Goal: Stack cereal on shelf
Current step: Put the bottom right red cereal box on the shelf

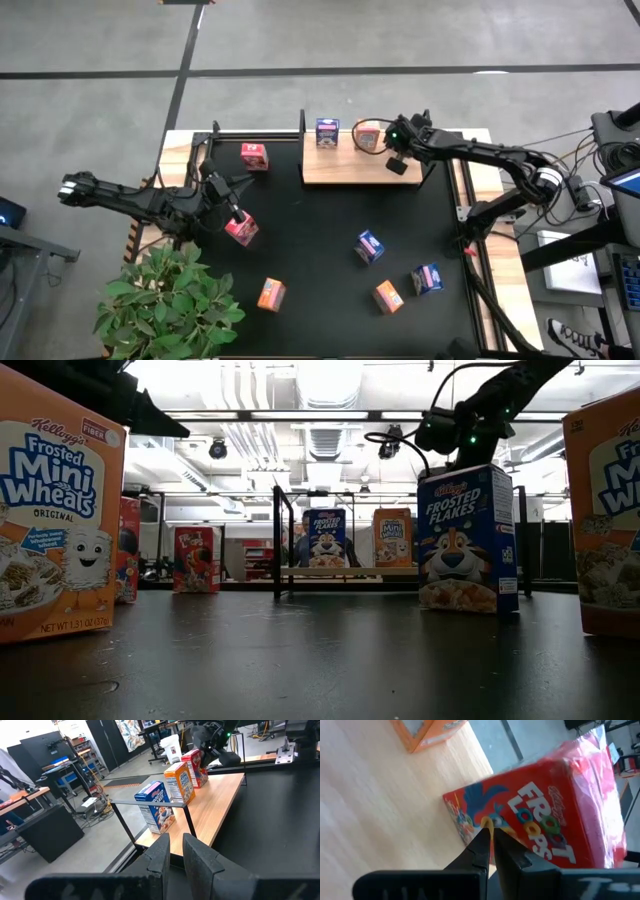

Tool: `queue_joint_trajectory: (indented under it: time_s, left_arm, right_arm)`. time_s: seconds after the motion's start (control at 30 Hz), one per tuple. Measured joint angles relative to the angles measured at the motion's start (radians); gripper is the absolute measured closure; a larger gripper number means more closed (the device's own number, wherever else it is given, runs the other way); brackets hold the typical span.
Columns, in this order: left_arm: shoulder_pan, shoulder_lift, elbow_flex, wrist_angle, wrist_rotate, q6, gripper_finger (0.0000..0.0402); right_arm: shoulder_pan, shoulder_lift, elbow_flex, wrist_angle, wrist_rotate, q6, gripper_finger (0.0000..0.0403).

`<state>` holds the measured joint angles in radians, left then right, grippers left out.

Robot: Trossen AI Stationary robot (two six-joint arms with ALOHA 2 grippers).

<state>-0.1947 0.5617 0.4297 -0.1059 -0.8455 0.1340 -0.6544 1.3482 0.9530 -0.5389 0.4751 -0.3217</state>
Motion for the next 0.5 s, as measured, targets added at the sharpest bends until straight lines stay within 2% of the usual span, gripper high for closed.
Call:
queue_joint_trajectory:
  time_s: [0.2,0.5]
  left_arm:
    - [0.0,0.0,0.0,0.0,0.0,0.0,0.0366]
    - [0.0,0.0,0.0,0.0,0.0,0.004,0.0366]
  right_arm:
    - [0.0,-0.005,0.076,-0.169,0.052,0.034,0.039]
    - [-0.002,-0.007,0.1,-0.104,0.052,-0.013,0.039]
